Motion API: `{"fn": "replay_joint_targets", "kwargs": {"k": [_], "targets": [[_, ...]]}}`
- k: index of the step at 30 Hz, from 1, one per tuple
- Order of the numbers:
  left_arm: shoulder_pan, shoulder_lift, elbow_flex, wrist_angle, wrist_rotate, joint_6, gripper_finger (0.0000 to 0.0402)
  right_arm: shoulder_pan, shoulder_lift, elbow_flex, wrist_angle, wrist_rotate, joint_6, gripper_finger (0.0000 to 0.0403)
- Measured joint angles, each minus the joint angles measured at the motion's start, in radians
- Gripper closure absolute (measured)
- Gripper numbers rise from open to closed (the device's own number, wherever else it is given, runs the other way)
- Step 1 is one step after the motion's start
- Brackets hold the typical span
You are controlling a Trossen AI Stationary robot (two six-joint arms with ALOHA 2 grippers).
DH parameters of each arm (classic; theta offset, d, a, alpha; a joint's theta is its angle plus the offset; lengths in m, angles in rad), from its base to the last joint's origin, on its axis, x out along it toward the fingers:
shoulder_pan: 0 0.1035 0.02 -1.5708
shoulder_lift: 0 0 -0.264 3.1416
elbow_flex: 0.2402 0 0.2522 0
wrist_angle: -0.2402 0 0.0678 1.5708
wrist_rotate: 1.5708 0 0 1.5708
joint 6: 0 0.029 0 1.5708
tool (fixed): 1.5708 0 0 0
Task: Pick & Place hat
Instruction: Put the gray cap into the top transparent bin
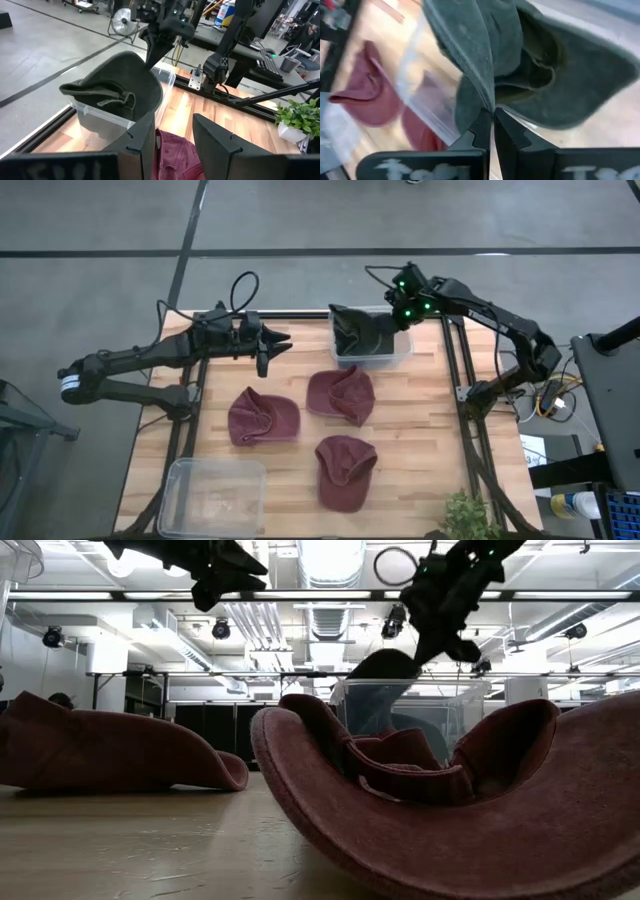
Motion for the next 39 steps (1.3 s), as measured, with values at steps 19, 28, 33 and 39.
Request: {"fn": "replay_joint_targets", "kwargs": {"k": [19,28,33,39], "targets": [[0.000,0.000,0.000,-0.001,-0.001,-0.008,0.0278,0.001,0.004,0.006,-0.189,0.364,-0.083,0.0268],[0.000,0.002,0.000,-0.001,-0.001,-0.009,0.0278,0.052,-0.013,0.095,-0.175,0.444,-0.386,0.0231],[0.000,0.002,0.000,-0.002,-0.002,-0.009,0.0278,0.119,-0.031,0.146,-0.136,0.521,-0.559,0.0239],[0.000,0.002,0.000,-0.006,-0.001,-0.009,0.0278,0.182,-0.023,0.158,-0.069,0.580,-0.717,0.0249]]}}
